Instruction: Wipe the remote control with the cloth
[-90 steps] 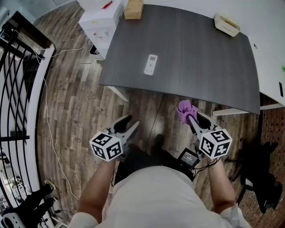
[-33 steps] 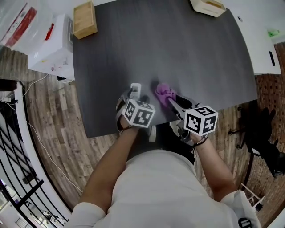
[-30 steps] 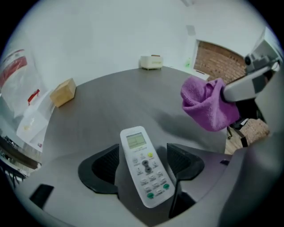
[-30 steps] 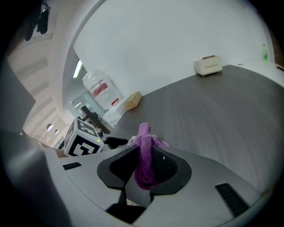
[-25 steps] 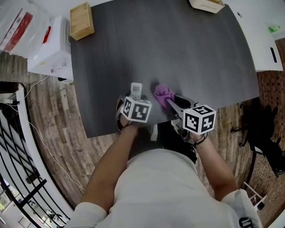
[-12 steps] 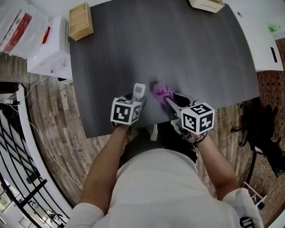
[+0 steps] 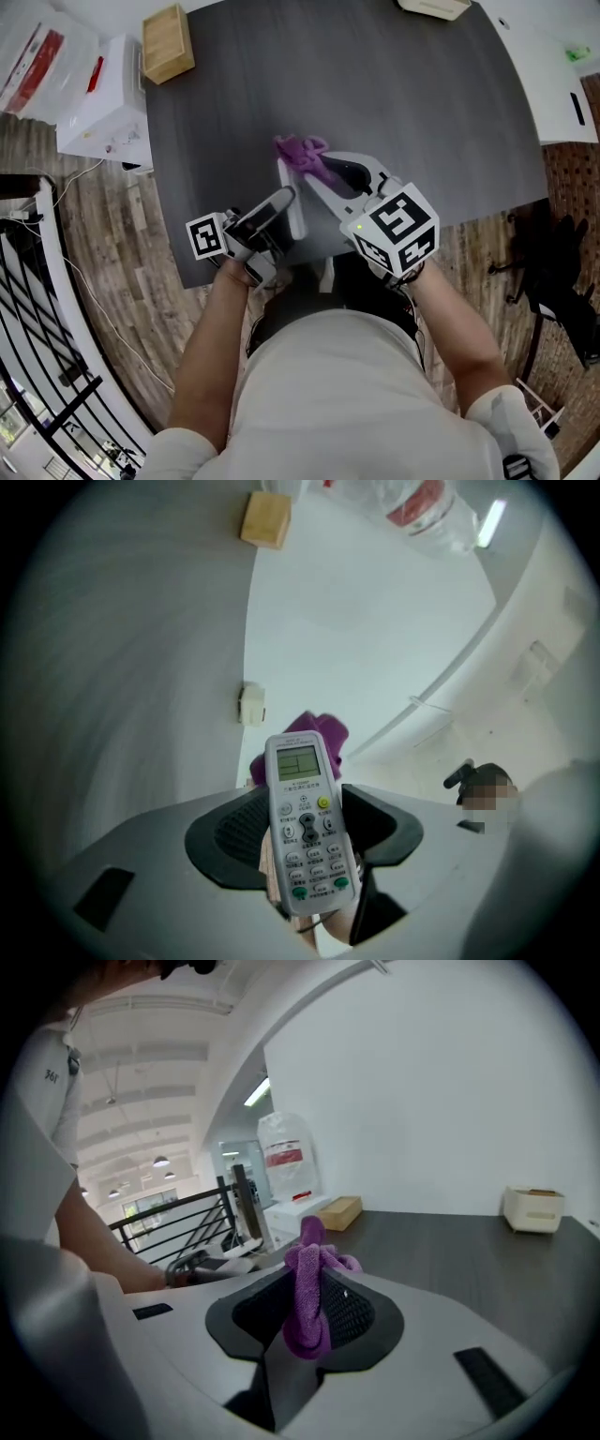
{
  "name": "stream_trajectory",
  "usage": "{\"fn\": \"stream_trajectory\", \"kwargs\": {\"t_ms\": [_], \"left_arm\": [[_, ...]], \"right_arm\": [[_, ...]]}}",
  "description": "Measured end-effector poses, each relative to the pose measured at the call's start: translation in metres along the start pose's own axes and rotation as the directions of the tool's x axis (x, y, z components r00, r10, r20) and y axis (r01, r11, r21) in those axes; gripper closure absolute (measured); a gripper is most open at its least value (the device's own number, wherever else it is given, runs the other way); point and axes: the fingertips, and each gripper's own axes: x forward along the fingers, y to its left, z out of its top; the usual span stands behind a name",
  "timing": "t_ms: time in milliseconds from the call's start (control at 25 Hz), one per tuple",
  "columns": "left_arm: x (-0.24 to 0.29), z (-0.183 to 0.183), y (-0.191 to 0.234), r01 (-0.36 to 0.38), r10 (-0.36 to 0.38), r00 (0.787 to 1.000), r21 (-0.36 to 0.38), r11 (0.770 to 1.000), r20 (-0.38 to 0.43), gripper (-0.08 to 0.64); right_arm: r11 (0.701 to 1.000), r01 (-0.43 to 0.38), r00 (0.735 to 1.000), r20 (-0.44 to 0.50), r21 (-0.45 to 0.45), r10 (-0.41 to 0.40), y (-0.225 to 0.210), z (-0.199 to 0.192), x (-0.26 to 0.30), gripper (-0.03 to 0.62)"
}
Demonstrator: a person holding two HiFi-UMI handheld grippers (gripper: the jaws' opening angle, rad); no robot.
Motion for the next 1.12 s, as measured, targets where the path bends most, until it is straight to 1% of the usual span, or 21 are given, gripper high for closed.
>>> {"fn": "stream_trajectory", "kwargs": {"t_ms": [120,160,320,440,480,520,560,600,640,680,720,760,800,840,880,920,960,1000,1040,1080,1120], "left_arm": [[-0.007,0.025,-0.008,0.043,-0.043,0.991,0.005,0.999,0.13,0.318],[-0.009,0.032,-0.009,0.043,-0.044,0.986,0.009,0.999,0.16,0.318],[-0.017,0.045,-0.003,0.009,-0.011,0.973,0.008,1.0,0.229,0.318],[-0.021,0.045,0.003,-0.017,0.019,0.97,-0.008,1.0,0.243,0.318],[-0.022,0.045,0.008,-0.042,0.043,0.97,-0.008,0.999,0.241,0.318],[-0.024,0.044,0.014,-0.093,0.089,0.969,0.005,0.996,0.232,0.318],[-0.027,0.043,0.023,-0.183,0.17,0.962,0.044,0.982,0.212,0.318],[-0.033,0.042,0.034,-0.314,0.291,0.939,0.115,0.942,0.183,0.318],[-0.04,0.041,0.048,-0.465,0.441,0.884,0.211,0.859,0.153,0.318],[-0.048,0.039,0.062,-0.6,0.592,0.795,0.312,0.736,0.133,0.318],[-0.057,0.036,0.075,-0.696,0.717,0.686,0.397,0.598,0.124,0.318],[-0.065,0.034,0.086,-0.753,0.805,0.581,0.456,0.474,0.124,0.318],[-0.072,0.033,0.095,-0.785,0.859,0.496,0.489,0.381,0.126,0.318],[-0.077,0.032,0.103,-0.803,0.892,0.434,0.504,0.318,0.127,0.318],[-0.081,0.03,0.109,-0.815,0.912,0.39,0.507,0.279,0.124,0.318],[-0.084,0.028,0.115,-0.825,0.925,0.36,0.504,0.255,0.12,0.318],[-0.085,0.026,0.119,-0.831,0.933,0.34,0.502,0.241,0.115,0.318],[-0.086,0.023,0.121,-0.832,0.937,0.332,0.502,0.235,0.112,0.318],[-0.087,0.02,0.12,-0.83,0.935,0.338,0.503,0.243,0.106,0.318],[-0.087,0.017,0.118,-0.826,0.929,0.356,0.498,0.265,0.096,0.318],[-0.087,0.013,0.114,-0.822,0.92,0.383,0.487,0.296,0.087,0.318]], "right_arm": [[0.996,-0.059,0.998,-0.003,0.073,0.059,0.028,-0.015,-0.006,0.491],[0.995,-0.069,0.997,-0.011,0.075,0.07,0.037,-0.02,-0.008,0.492],[0.994,-0.101,0.992,-0.076,-0.049,0.097,0.069,-0.031,-0.019,0.492],[0.971,-0.179,0.977,-0.146,-0.156,0.157,0.092,-0.045,-0.03,0.493],[0.96,-0.218,0.967,-0.175,-0.177,0.188,0.1,-0.051,-0.035,0.494],[0.948,-0.256,0.955,-0.2,-0.187,0.218,0.107,-0.058,-0.04,0.494],[0.941,-0.283,0.946,-0.218,-0.185,0.241,0.112,-0.065,-0.044,0.494],[0.941,-0.291,0.941,-0.226,-0.17,0.251,0.112,-0.07,-0.047,0.493],[0.949,-0.281,0.943,-0.226,-0.146,0.245,0.108,-0.075,-0.048,0.493],[0.961,-0.255,0.949,-0.22,-0.111,0.226,0.1,-0.08,-0.048,0.493],[0.973,-0.22,0.956,-0.215,-0.07,0.201,0.09,-0.084,-0.046,0.494],[0.983,-0.181,0.961,-0.215,-0.026,0.172,0.078,-0.09,-0.044,0.494],[0.99,-0.14,0.965,-0.222,0.018,0.14,0.065,-0.096,-0.04,0.492],[0.994,-0.095,0.966,-0.237,0.062,0.107,0.052,-0.102,-0.036,0.492],[0.994,-0.05,0.963,-0.257,0.099,0.074,0.04,-0.11,-0.032,0.492],[0.992,-0.009,0.959,-0.282,0.125,0.044,0.029,-0.117,-0.027,0.492],[0.99,0.025,0.952,-0.305,0.14,0.019,0.02,-0.123,-0.021,0.492],[0.988,0.051,0.945,-0.326,0.145,-0.001,0.012,-0.128,-0.016,0.492],[0.988,0.07,0.94,-0.342,0.141,-0.018,0.005,-0.131,-0.011,0.492],[0.988,0.082,0.936,-0.35,0.129,-0.032,-0.001,-0.132,-0.004,0.492],[0.99,0.091,0.935,-0.351,0.11,-0.047,-0.006,-0.129,0.003,0.492]]}}
